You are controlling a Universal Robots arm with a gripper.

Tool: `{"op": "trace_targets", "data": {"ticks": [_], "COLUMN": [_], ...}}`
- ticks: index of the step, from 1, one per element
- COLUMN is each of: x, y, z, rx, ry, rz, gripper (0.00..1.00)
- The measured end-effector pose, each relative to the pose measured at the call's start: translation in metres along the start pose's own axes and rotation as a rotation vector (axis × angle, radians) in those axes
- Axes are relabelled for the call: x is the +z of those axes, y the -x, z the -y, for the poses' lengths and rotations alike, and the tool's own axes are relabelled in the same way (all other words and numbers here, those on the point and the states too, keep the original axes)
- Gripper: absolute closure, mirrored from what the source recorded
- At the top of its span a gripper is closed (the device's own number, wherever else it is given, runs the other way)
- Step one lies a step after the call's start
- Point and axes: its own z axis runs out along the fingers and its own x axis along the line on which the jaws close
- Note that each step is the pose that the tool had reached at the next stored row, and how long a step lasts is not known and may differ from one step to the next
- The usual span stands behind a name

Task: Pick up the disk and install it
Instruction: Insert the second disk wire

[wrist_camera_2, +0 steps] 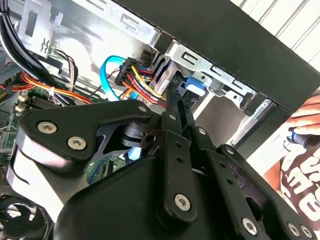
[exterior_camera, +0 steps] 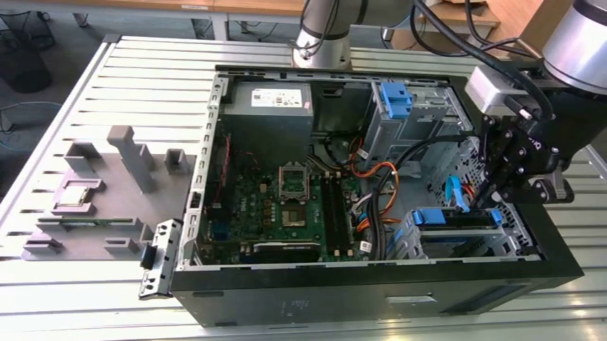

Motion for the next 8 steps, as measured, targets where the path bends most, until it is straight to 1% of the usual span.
{"op": "trace_targets", "data": {"ticks": [5, 8], "x": [0.0009, 0.0011], "y": [-0.0015, -0.0024], "z": [-0.0009, -0.0041], "rx": [-0.010, -0.013], "ry": [-0.0245, -0.0334], "rz": [0.0012, 0.0015], "gripper": [0.83, 0.83]}}
